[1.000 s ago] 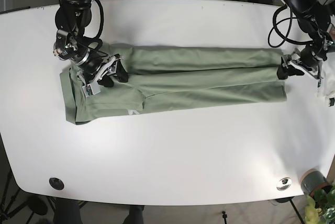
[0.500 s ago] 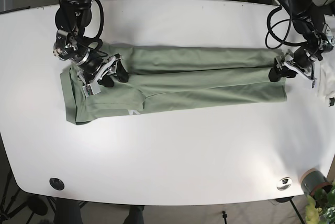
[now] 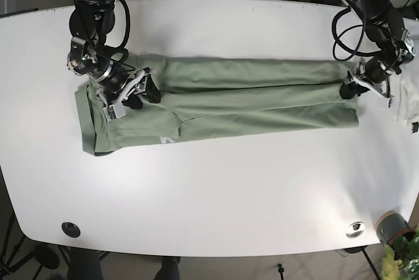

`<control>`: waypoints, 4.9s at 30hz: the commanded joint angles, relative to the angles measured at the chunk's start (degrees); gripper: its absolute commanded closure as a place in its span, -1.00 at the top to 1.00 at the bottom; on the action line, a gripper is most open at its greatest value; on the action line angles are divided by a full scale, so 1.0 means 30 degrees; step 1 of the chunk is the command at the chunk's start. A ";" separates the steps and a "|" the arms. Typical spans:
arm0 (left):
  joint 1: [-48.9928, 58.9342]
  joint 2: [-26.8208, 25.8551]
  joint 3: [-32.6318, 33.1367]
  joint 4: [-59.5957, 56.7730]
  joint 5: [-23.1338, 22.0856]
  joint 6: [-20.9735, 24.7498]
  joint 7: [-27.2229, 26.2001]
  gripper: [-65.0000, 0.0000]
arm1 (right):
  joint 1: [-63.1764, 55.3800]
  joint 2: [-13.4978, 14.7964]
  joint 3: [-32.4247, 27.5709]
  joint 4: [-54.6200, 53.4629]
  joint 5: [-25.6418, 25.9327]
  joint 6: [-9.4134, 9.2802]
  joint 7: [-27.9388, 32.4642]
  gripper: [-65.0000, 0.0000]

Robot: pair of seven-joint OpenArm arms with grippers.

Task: Fold the T-shirt properly
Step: 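Grasp the folded strip end with the left gripper, then fold the strip end with the left gripper toward the right gripper, then grasp both ends of the folded green shirt with both grippers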

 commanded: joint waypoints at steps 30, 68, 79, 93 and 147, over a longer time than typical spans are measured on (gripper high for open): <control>0.3225 0.2390 0.5653 1.3854 0.0777 0.1899 0.0939 -0.92 | 0.0149 0.0116 0.0071 0.0136 0.0092 -0.0012 -0.0190 0.07; 0.0793 0.8570 1.0401 0.9781 0.5466 0.1899 0.0822 -0.91 | 0.0149 0.0087 0.0012 0.0136 0.0150 -0.0012 -0.0190 0.07; 0.0236 0.8570 1.2540 0.8521 0.5437 0.1958 0.0646 -0.91 | 0.0237 0.0087 -0.0017 0.0106 0.0150 -0.0012 -0.0190 0.07; -0.0262 0.8570 1.4298 0.8550 0.5320 0.4214 0.0588 -0.09 | 0.0266 0.0087 -0.0017 0.0106 0.0150 -0.0012 -0.0190 0.07; 0.0998 0.4237 0.9199 0.6118 0.5349 0.0185 -0.3427 -0.79 | 0.7211 0.1816 0.9390 -0.0773 0.0209 0.0193 -0.8453 0.57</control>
